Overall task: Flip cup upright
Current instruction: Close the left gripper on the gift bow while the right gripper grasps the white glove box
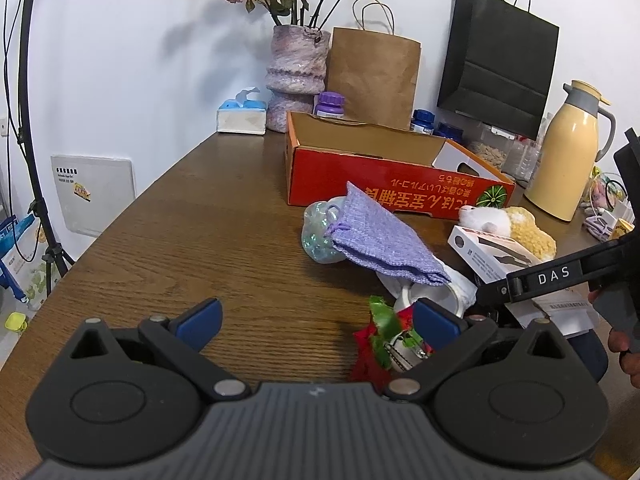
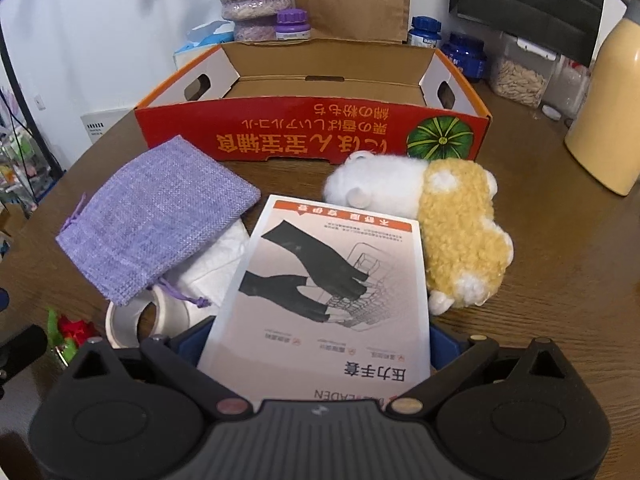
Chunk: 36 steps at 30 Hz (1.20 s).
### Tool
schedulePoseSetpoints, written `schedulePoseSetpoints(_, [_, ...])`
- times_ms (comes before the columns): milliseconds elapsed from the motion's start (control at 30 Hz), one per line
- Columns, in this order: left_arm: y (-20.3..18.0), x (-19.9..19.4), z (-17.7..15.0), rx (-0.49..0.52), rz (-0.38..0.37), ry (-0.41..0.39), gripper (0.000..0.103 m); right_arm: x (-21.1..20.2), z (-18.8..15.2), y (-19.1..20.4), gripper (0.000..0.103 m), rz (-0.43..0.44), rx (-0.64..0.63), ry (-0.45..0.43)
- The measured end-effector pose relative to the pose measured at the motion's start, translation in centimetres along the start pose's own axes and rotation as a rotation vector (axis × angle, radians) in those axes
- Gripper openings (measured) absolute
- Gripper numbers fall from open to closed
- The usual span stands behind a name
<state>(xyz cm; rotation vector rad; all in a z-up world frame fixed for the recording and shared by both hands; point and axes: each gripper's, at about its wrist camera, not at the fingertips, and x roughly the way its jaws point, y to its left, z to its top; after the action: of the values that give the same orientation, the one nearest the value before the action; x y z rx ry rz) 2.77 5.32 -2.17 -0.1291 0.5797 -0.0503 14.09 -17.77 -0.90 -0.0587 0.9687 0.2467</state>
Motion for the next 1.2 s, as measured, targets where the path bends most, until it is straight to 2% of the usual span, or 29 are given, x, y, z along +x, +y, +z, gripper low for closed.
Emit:
schedulePoseSetpoints(133, [-0.4,-0.1,0.1,0.01,-0.002,-0.002,0.103,-0.5,-0.4,-0.5,0.1,0.025,0.006,-0.022])
schedulePoseSetpoints(367, [-1.6,-0.3,0.3,0.03,-0.013,0.003,0.103,-3.1,-1.3,-1.7,0.099,0.046,0.021,-0.137])
schedulePoseSetpoints(700, [-4.8,-0.6,0.5,0.088,-0.047,0.016,0.103,-6.4,-3.1,-4.1,0.099,0.04,0.026,-0.245])
schedulePoseSetpoints(900, [-6.2,-0.1,0.1,0.111,-0.029,0.028,0.103,-7.9,-4.5,-5.3,0.099,0.036,0.025,-0.295])
schedulePoseSetpoints(1200, [-6.7,1.6,-1.0,0.132,0.049,0.06,0.102,-9.2,-6.6,-6.1,0.099,0.041,0.003,-0.353])
